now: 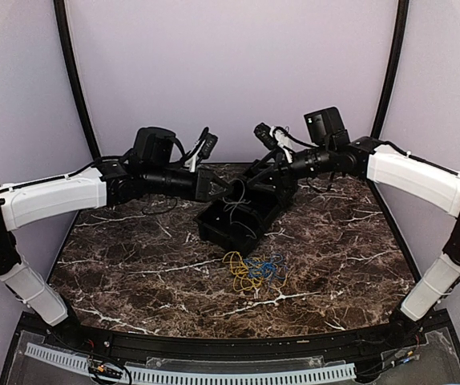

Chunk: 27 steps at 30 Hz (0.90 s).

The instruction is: Untangle the cables

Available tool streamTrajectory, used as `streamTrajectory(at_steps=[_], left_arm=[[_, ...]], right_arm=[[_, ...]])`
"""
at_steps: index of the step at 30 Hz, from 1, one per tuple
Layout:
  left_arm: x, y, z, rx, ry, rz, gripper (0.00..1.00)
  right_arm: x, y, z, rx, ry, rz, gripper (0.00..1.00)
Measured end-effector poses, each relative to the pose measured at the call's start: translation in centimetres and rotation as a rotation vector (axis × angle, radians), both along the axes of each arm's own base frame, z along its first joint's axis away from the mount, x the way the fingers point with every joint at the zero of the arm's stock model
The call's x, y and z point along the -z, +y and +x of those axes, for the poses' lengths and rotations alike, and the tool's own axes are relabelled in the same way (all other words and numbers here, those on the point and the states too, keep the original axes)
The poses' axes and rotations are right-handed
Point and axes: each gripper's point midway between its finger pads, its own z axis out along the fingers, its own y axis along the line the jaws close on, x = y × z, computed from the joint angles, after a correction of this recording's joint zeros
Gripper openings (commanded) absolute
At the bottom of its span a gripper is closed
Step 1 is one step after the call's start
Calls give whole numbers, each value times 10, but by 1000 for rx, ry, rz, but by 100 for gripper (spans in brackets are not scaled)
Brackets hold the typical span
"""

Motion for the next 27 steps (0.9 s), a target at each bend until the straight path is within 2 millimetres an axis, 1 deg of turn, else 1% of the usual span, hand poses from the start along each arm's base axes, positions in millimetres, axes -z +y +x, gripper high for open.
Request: streamTrajectory(at_steps=[3,6,9,11,12,13,15,16,17,20,22,23,25,26,27], left_arm=[[1,-7,-3,23,1,-3,0],[-3,-9,-4,38,-4,-13,0],[-9,-13,-4,58,-13,-18,0],[-13,-15,-4,68,-21,-22,0],[-14,-15,-5,73,-23,-23,0],[-13,-15,-6,76,-24,-22,0],[-13,-15,-6,82,-25,-20,0],[-12,-15,-6,83,-26,-20,2],[-12,-15,-6,84,-26,-20,10],[-12,-14,-4,69,-34,-14,29],[-9,-13,2,41,-48,1,32],[-6,-13,6,19,-45,8,31],[2,-13,15,-23,-44,23,25],[7,-13,20,-45,-39,25,20],[14,-12,25,-75,-39,30,17]], right_arm=[[-1,2,-5,-29,17,14,62],[-1,4,-8,-41,41,28,61],[0,7,-5,-36,59,40,57],[3,9,-3,-34,72,41,52],[6,11,-3,-36,81,41,46],[9,12,-3,-40,96,41,31],[14,14,-3,-52,122,43,9],[16,16,-4,-58,132,45,0],[17,16,-4,-63,144,46,0],[17,18,-5,-69,158,57,0],[14,18,-6,-74,163,68,0],[13,19,-8,-78,168,73,0],[10,19,-10,-87,179,84,0],[9,18,-10,-83,183,85,0],[8,18,-10,-87,188,91,0]])
